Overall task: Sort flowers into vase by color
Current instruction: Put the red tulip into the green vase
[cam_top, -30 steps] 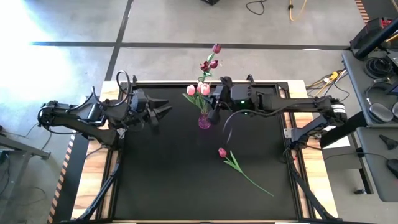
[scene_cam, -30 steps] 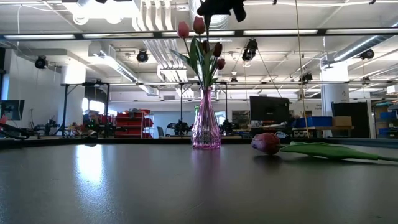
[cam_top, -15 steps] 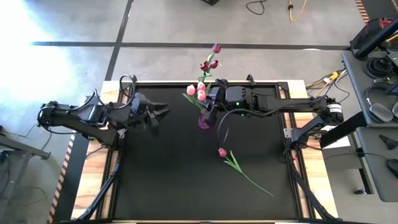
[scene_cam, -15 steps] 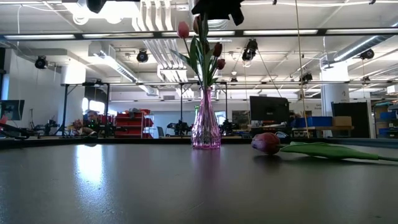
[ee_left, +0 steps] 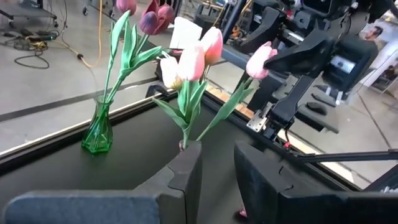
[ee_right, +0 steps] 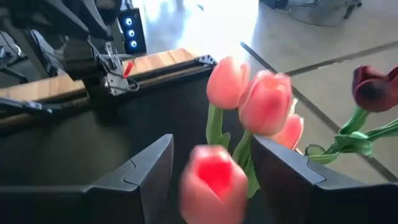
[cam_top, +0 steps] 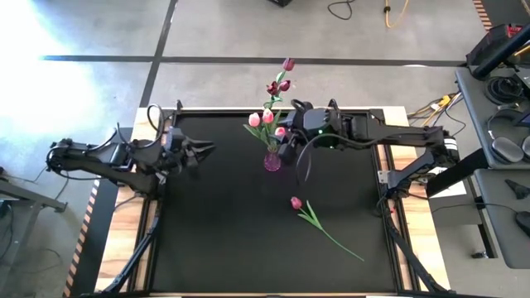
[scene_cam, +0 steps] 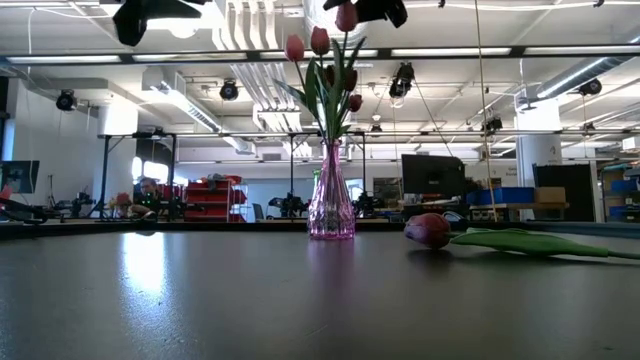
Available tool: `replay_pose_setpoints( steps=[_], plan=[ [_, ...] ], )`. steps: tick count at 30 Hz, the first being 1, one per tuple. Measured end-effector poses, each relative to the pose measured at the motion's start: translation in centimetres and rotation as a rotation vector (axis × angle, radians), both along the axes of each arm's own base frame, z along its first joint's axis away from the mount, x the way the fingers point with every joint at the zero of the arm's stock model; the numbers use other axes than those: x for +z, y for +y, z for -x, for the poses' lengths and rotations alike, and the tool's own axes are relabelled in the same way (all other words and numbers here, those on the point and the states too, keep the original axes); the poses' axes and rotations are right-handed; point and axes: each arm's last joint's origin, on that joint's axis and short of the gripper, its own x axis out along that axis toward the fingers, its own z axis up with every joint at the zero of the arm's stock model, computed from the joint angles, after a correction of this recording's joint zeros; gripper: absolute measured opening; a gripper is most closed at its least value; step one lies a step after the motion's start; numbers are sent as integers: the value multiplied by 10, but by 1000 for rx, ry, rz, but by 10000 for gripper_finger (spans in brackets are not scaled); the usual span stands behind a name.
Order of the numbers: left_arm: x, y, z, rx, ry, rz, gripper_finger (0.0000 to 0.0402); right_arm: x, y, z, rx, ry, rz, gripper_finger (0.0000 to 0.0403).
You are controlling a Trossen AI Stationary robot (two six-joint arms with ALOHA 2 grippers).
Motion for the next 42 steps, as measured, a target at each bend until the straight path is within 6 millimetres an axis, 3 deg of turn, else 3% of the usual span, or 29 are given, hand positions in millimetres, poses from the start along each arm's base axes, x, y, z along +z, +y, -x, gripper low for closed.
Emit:
replay_pose_setpoints(
  steps=[7,11,17,22,25,29,32,36,42],
  plan=[
    [-4,1,8,-4,30,-21,79,27,0,6,-9,-45,-50,264],
    [-7,2,9,1,64,-13,78,57,4,18,-1,-53,-48,284],
    [-10,2,9,-10,85,-6,78,96,12,47,12,-24,-64,259],
    [-13,2,9,-17,89,-4,78,104,20,63,-7,35,-138,217],
    [-15,2,10,-19,93,-4,78,91,29,71,17,181,-223,175],
    [-15,4,9,-10,99,-11,77,57,55,85,10,501,-332,114],
    [-15,6,9,3,100,-8,77,33,76,83,48,578,-425,87],
    [-15,9,9,-8,100,3,77,-3,101,75,59,561,-513,84],
    [-16,10,8,-35,105,9,77,-73,124,70,7,562,-621,121]
  ],
)
